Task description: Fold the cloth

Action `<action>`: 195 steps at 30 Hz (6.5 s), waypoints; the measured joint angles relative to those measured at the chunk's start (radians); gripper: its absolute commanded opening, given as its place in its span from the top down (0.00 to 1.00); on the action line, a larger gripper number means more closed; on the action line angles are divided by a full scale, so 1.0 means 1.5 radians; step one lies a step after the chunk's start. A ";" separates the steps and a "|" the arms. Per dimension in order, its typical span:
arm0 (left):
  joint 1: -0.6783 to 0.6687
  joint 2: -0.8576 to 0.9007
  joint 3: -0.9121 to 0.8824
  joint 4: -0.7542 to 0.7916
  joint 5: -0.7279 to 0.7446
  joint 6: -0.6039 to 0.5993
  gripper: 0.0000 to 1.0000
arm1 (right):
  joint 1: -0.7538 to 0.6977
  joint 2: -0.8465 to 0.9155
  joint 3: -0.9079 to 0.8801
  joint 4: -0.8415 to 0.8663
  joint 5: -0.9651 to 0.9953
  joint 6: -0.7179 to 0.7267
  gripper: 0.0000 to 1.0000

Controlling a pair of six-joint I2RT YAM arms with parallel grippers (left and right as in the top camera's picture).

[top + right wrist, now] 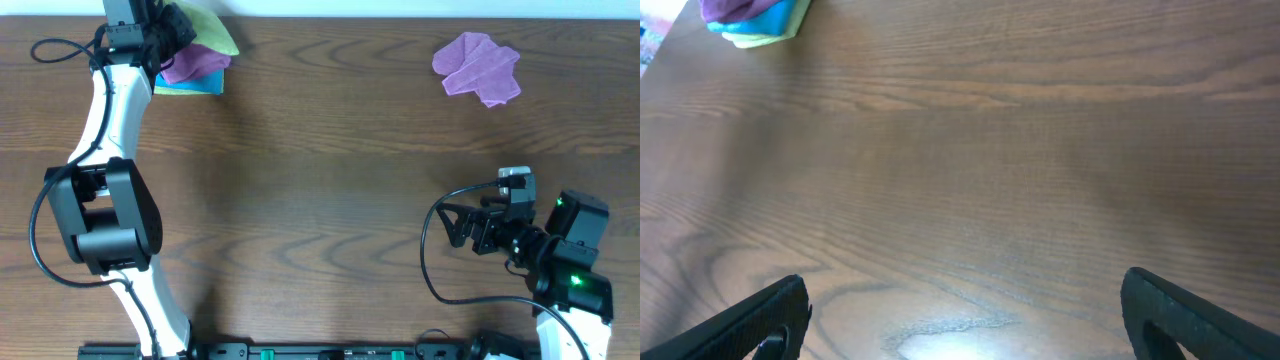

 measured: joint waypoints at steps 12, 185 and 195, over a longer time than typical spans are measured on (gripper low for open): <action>0.018 0.060 0.003 -0.049 -0.043 0.046 0.94 | 0.000 0.000 0.000 0.000 0.000 0.000 0.01; -0.138 -0.914 -0.755 -0.193 -0.228 0.219 0.05 | 0.000 0.002 -0.001 -0.001 0.000 0.002 0.01; -0.116 -1.147 -0.939 -0.198 -0.252 0.219 0.05 | 0.000 0.002 -0.001 0.000 0.000 0.002 0.01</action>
